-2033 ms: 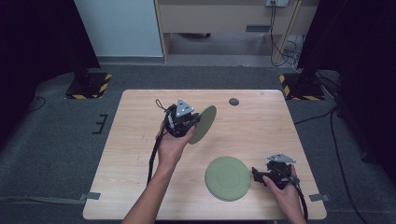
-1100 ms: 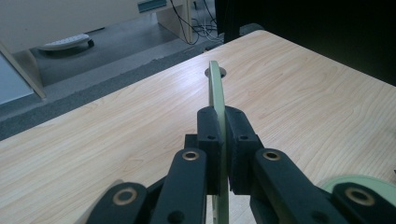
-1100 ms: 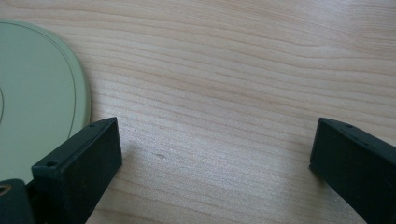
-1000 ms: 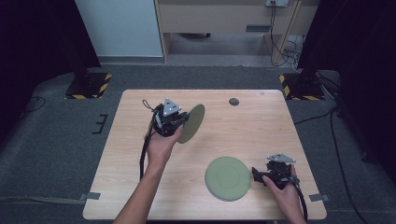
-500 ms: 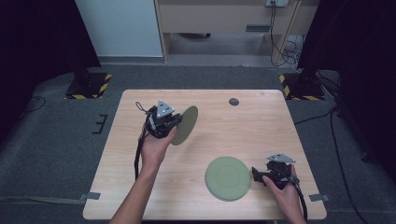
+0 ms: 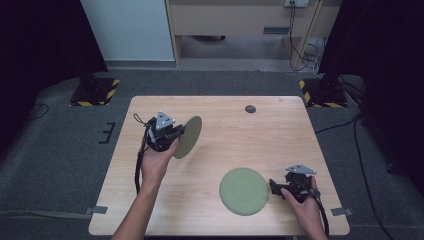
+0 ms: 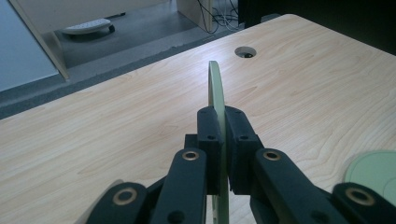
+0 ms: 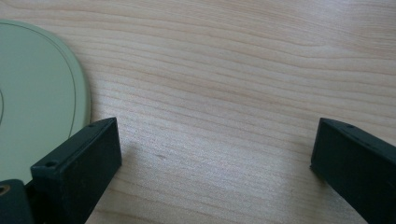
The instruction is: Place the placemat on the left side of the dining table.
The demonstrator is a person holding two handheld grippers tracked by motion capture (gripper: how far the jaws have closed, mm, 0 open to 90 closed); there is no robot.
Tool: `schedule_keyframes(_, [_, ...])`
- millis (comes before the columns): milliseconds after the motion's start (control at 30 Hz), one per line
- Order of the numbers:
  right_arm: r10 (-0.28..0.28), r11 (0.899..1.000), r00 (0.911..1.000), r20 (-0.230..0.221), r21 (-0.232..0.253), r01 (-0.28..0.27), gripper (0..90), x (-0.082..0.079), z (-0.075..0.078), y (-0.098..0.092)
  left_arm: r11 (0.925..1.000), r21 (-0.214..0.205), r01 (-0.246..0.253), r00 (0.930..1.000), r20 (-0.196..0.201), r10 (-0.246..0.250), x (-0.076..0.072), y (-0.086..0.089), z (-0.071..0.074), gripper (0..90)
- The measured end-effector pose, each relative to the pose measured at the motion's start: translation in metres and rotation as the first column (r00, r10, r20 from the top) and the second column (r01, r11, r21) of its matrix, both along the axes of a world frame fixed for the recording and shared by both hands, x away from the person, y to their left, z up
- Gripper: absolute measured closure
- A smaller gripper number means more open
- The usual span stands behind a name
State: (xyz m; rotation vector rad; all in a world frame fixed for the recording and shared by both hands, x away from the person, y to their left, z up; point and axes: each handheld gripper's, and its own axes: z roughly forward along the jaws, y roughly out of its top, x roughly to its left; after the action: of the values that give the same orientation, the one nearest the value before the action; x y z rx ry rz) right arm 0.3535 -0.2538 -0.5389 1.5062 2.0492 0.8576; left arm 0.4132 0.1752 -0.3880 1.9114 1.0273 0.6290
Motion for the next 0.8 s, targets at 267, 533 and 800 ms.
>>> schedule_keyframes(267, [0.0,1.0,1.0,0.0,0.0,0.0,2.0,0.0,0.0,0.0,1.0,0.003,-0.005,1.0,-0.004,0.005,-0.006,0.008,-0.006,85.8])
schedule_keyframes(533, [0.0,1.0,1.0,-0.001,-0.002,0.0,1.7,0.0,0.0,0.0,1.0,0.0,0.001,1.0,-0.008,-0.001,-0.014,0.013,-0.012,85.8])
schedule_keyframes(800, [0.007,1.0,1.0,-0.004,-0.003,-0.007,0.6,0.003,0.0,0.001,0.9999,-0.003,0.013,0.9996,-0.024,-0.013,-0.019,0.013,-0.019,85.7])
